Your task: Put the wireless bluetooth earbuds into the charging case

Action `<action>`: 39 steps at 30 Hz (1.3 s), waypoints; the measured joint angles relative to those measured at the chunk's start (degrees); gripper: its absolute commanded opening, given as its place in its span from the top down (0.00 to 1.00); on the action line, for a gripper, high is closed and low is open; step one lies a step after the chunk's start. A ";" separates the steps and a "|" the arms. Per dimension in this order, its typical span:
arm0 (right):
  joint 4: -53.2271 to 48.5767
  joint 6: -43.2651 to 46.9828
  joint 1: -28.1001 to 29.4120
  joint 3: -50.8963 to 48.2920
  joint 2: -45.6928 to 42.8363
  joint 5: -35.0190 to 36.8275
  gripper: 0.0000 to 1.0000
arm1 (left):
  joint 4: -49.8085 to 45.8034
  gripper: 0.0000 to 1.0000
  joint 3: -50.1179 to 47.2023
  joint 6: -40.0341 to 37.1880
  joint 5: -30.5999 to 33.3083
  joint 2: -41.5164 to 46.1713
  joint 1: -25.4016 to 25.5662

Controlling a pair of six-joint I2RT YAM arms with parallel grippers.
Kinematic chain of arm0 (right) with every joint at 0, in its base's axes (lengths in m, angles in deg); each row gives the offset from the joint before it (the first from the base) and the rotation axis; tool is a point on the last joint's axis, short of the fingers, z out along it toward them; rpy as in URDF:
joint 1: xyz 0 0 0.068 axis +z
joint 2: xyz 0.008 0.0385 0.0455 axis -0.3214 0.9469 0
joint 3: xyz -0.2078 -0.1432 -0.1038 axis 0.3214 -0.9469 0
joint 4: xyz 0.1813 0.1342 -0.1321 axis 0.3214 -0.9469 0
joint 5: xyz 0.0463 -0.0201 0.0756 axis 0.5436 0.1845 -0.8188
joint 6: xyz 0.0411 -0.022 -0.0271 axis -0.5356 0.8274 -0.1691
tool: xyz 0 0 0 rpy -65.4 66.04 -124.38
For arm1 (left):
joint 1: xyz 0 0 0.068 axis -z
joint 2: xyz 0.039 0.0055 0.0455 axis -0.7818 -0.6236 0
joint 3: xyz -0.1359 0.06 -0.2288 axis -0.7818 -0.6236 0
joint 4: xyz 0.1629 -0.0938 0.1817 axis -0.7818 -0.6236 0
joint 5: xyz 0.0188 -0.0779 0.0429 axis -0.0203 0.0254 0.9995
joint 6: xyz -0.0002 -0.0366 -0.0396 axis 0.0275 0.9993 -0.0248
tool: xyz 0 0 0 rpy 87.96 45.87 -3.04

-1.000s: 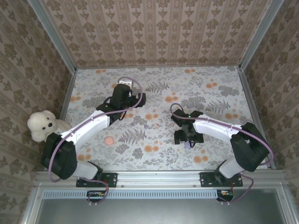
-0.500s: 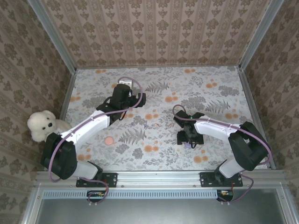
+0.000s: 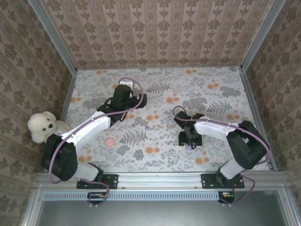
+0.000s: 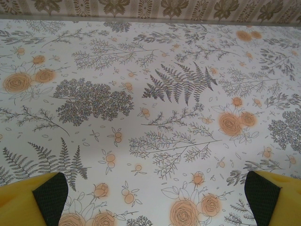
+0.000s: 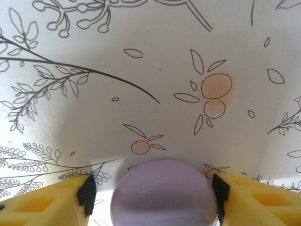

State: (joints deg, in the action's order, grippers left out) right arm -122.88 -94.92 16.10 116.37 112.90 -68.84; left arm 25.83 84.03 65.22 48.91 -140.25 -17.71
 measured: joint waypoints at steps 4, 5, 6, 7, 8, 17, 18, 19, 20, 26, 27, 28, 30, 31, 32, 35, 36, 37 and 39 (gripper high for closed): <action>0.35 0.13 -0.07 -0.13 0.00 -0.33 0.39 | 0.00 0.00 0.00 0.00 0.00 0.00 0.00; 0.44 0.15 -0.11 -0.15 0.00 -0.44 0.39 | 0.00 0.00 0.00 0.00 0.00 0.00 0.00; 0.55 0.15 -0.11 -0.24 -0.02 -0.59 0.39 | 0.00 0.00 0.00 0.00 0.00 0.00 0.00; 0.61 0.15 -0.11 -0.31 -0.02 -0.66 0.38 | 0.00 0.00 0.00 0.00 0.00 0.00 0.00; 0.70 0.15 -0.11 -0.33 -0.04 -0.72 0.38 | 0.00 0.00 0.00 0.00 0.00 0.00 0.00; 0.52 0.11 -0.22 -1.46 -1.25 -0.85 0.36 | 0.00 0.00 0.00 0.02 -0.04 0.00 0.00; 0.52 0.13 -0.22 -1.62 -1.46 -0.87 0.36 | 0.00 0.00 0.00 0.02 -0.04 0.00 0.00; 0.35 0.13 -0.22 -1.73 -1.55 -0.90 0.36 | 0.00 0.00 0.00 0.02 -0.07 0.00 0.02; 0.44 0.11 -0.22 -1.88 -1.66 -0.98 0.36 | 0.00 0.00 0.00 0.02 -0.09 0.00 0.00; 0.57 0.09 -0.22 -2.12 -1.90 -1.07 0.40 | 0.00 0.00 0.02 0.02 -0.46 0.00 0.00; 0.61 0.09 -0.22 -2.12 -1.90 -1.16 0.42 | 0.00 0.00 0.02 0.02 -0.50 0.00 0.02; 0.61 0.07 -0.22 -2.12 -1.90 -1.29 0.44 | 0.00 0.00 0.02 0.02 -0.59 0.00 0.02; 0.61 -0.11 -0.22 -2.14 -1.99 -1.49 0.49 | 0.00 0.00 0.02 0.02 -0.68 0.00 0.02; 0.59 -0.07 -0.22 -2.12 -2.08 -1.49 0.50 | 0.00 0.00 0.02 0.02 -0.68 0.00 0.02; 0.57 -0.13 -0.22 -2.12 -2.21 -1.55 0.51 | 0.00 0.00 0.02 0.02 -0.76 0.00 0.02; 0.55 -0.39 -0.22 -2.12 -2.64 -2.25 0.51 | 0.00 0.00 0.02 0.02 -1.51 0.00 0.00; 0.52 -0.61 -0.22 -2.12 -2.97 -2.62 0.51 | 0.02 0.00 0.02 0.04 -1.84 0.00 0.00; 0.52 -0.96 -0.22 -2.10 -3.45 -2.99 0.51 | 0.07 0.00 0.02 0.07 -2.25 0.00 -0.02; 0.50 -1.86 -0.24 -1.81 -5.25 -3.65 0.51 | 0.44 0.00 0.02 0.28 -3.34 0.00 -0.07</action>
State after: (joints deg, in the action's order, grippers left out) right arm -122.38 -96.77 15.86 114.56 107.66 -72.49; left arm 26.26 84.05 65.50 45.57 -140.25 -17.77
